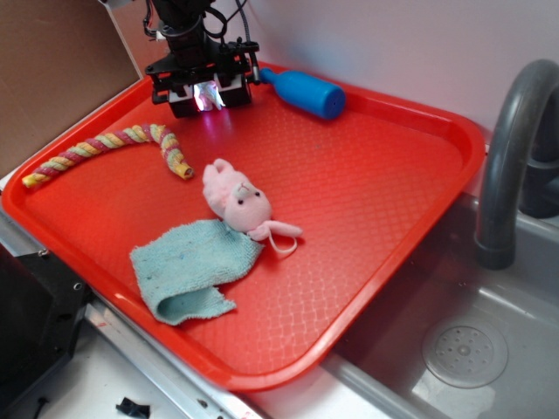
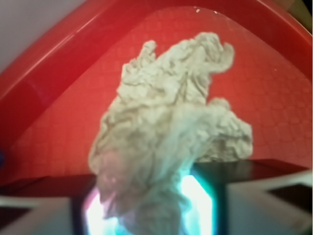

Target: Grab the white paper.

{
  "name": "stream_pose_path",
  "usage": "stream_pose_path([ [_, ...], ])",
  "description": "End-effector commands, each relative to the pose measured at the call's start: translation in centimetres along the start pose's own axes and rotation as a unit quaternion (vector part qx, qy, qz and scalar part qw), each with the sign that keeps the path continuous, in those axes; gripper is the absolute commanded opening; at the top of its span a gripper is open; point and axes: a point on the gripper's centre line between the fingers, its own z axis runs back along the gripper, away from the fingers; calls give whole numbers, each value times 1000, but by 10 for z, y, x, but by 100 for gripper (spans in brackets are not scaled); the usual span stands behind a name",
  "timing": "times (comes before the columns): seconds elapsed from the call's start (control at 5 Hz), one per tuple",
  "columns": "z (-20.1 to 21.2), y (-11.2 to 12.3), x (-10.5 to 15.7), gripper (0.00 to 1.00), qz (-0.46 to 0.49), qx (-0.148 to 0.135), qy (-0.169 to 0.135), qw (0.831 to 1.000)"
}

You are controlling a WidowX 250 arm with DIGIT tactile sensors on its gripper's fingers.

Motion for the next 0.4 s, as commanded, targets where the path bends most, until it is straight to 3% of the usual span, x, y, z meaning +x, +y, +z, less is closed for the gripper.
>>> stream_pose_path([
  [0.0,41,-11,9,0,-142,2,33,989],
  [0.2,77,-19,1,0,-240,-31,65,968],
])
